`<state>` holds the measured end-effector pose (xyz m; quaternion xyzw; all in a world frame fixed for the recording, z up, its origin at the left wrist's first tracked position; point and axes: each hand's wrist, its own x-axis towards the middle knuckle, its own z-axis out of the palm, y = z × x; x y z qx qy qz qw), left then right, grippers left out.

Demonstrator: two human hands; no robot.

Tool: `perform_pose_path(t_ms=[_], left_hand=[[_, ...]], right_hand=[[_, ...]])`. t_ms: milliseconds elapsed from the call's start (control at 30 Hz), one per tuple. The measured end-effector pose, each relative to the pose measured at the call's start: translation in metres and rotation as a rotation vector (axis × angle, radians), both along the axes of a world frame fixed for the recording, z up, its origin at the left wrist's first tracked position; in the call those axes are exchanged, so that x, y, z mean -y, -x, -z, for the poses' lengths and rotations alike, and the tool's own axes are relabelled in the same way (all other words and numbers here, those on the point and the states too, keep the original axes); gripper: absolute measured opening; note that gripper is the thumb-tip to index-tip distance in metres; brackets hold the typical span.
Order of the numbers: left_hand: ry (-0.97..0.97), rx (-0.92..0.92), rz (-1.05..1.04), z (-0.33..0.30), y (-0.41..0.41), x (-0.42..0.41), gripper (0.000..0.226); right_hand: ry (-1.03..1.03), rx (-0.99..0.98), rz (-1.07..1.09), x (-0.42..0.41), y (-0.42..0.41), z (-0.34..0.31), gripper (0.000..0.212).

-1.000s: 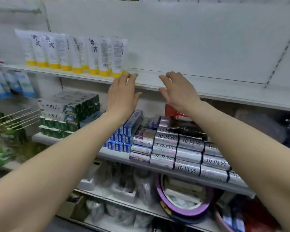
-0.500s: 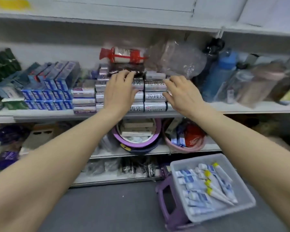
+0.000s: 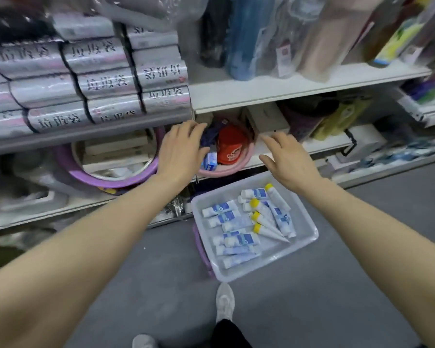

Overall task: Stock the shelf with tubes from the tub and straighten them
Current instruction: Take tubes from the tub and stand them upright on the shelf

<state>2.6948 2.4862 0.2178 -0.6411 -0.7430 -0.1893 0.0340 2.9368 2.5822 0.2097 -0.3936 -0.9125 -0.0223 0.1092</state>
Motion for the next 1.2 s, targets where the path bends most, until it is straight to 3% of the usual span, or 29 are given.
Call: perform_pose_path(t_ms=[500, 733, 1000, 1200], left_hand=[[0.384, 0.087, 0.322, 0.229, -0.132, -0.085, 0.051], [0.477, 0.049, 0.483, 0.314, -0.16, -0.104, 0.045], [0.585, -0.155, 0.577, 0.37, -0.178, -0.129, 0.058], [0.579, -0.389, 0.626, 0.374, -0.185, -0.134, 0.058]], right_hand=[[0.602, 0.107, 0.367, -0.054, -0.129, 0.23, 0.045], [0.666, 0.149, 0.336, -0.069, -0.129, 0.311, 0.05], [0.525, 0.457, 0.313, -0.072, -0.108, 0.34, 0.063], [0.608, 0.307, 0.353, -0.075, -0.11, 0.356, 0.047]])
